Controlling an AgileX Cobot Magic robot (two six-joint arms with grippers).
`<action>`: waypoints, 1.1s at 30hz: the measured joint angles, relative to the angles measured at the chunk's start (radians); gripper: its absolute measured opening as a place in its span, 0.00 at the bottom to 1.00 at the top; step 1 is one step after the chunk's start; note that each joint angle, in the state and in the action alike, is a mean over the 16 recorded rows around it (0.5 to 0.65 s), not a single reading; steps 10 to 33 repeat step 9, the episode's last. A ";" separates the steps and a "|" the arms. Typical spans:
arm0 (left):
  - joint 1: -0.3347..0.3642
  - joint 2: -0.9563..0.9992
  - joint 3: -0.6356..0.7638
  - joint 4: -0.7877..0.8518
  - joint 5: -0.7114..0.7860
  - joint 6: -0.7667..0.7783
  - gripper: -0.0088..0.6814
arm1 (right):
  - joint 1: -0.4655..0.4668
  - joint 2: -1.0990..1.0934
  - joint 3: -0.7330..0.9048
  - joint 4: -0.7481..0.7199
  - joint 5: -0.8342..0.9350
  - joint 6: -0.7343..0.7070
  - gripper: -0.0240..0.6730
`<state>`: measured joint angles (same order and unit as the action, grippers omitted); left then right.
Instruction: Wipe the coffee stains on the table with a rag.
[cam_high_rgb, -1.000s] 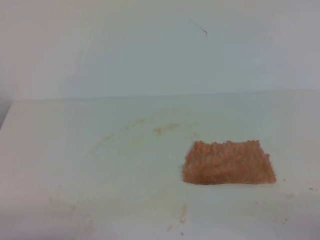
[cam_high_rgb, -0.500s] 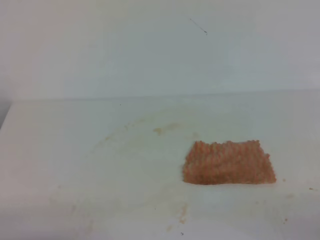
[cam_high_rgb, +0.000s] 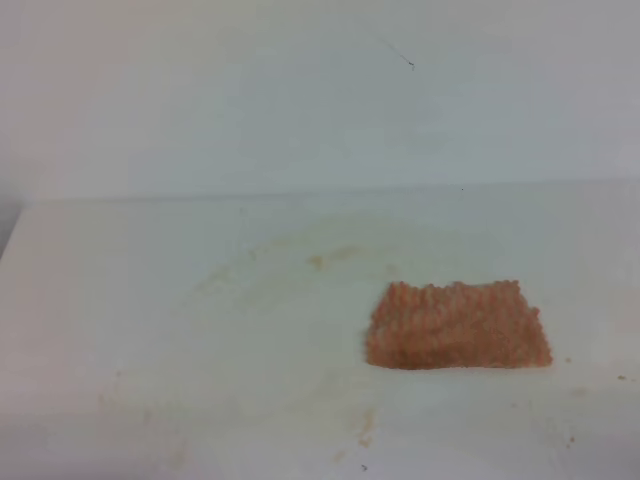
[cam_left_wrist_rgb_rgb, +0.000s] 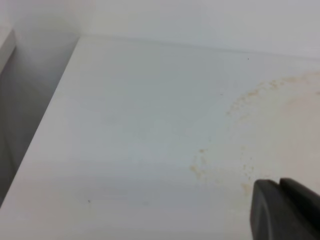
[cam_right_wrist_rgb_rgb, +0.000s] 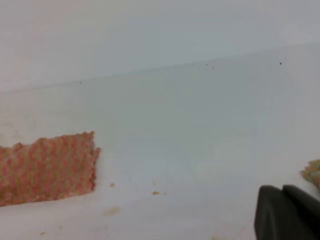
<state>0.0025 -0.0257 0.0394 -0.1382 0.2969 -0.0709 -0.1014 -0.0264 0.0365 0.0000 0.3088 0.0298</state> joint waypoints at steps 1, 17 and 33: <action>0.000 0.000 0.000 0.000 0.000 0.000 0.01 | 0.000 0.000 0.000 0.000 0.000 0.000 0.03; 0.000 0.000 0.000 0.000 0.000 0.000 0.01 | 0.000 0.000 0.000 0.000 0.000 -0.001 0.03; 0.000 0.000 0.000 0.000 0.000 0.000 0.01 | 0.000 0.000 0.000 0.000 0.000 -0.001 0.03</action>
